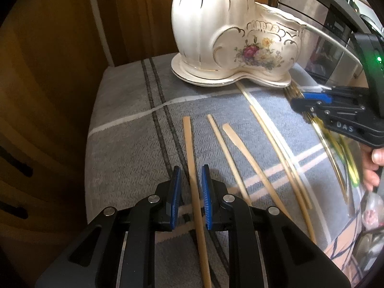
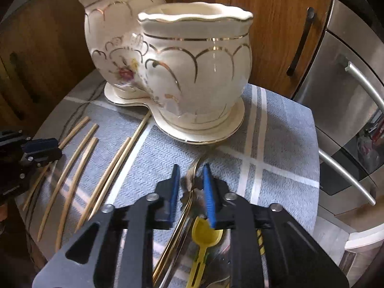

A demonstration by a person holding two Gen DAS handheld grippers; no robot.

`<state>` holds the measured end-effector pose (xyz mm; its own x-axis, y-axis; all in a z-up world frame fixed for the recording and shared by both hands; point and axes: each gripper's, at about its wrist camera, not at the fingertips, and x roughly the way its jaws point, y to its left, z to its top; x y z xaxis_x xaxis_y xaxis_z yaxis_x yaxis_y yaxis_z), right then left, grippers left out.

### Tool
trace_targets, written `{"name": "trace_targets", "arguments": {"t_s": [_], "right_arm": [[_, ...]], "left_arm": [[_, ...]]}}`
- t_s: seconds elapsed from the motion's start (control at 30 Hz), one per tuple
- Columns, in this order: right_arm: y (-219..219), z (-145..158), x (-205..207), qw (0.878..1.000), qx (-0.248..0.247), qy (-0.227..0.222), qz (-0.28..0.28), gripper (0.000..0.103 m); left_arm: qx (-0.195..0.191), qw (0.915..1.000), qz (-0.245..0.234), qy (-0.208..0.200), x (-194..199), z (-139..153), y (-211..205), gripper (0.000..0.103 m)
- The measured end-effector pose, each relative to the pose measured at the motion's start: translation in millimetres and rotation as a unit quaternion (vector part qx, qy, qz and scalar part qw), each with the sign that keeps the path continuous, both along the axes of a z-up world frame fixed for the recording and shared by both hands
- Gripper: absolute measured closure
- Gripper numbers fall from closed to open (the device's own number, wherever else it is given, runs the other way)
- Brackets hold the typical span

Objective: Organize utensils
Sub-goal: 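Lift the chopstick and gold fork and drop them into the ceramic holder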

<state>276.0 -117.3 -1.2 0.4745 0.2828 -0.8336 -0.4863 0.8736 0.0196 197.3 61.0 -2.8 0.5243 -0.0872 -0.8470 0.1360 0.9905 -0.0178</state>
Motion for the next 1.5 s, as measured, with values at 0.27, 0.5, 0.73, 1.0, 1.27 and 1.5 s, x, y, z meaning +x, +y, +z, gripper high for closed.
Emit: {"name": "trace_targets", "arguments": {"t_s": [0.27,0.5,0.73,1.0,1.27,1.5], "right_arm": [[-19.3,7.1,15.5,0.999,0.040,0.027,-0.013,0.098],[-31.0,30.7,18.3,0.997,0.065,0.028,-0.008,0.099],[-36.5,47.6,8.7,0.997,0.081,0.015,0.007,0.099],[-37.5,80.7,-23.3,0.994,0.107,-0.030,0.023,0.100],[-41.4,126.7,-29.7,0.985,0.121,-0.121,0.009,0.100],[-47.9,165.6,-20.9,0.976,0.137,-0.167,-0.004,0.100]], "left_arm": [[0.003,0.9974,-0.043,0.058,19.2,1.7,1.3,0.084],[0.050,0.9881,-0.083,0.119,38.0,1.7,-8.2,0.084],[0.050,0.9918,-0.066,0.097,40.3,-0.8,-6.4,0.097],[-0.004,0.9987,-0.050,0.012,19.1,31.1,5.4,0.097],[-0.053,0.9893,-0.042,-0.129,-8.0,122.3,-4.5,0.097],[-0.081,0.9742,-0.024,-0.209,-1.7,175.2,6.8,0.097]]}}
